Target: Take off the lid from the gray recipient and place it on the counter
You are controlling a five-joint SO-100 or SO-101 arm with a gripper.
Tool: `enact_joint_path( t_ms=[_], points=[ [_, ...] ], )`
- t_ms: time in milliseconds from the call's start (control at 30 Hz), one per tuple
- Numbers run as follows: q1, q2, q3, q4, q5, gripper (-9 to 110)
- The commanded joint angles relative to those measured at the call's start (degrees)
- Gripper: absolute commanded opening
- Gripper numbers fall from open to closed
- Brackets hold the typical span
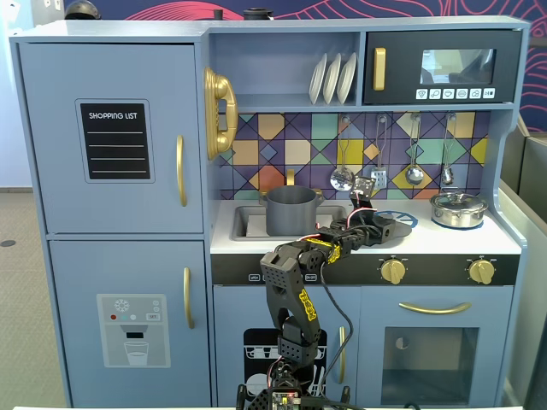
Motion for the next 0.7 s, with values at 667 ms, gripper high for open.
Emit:
enact_joint_path(
  t_ms=[667],
  points=[
    [0.00,-2.29,1.58,-4.22,-0.09,4]
  ],
)
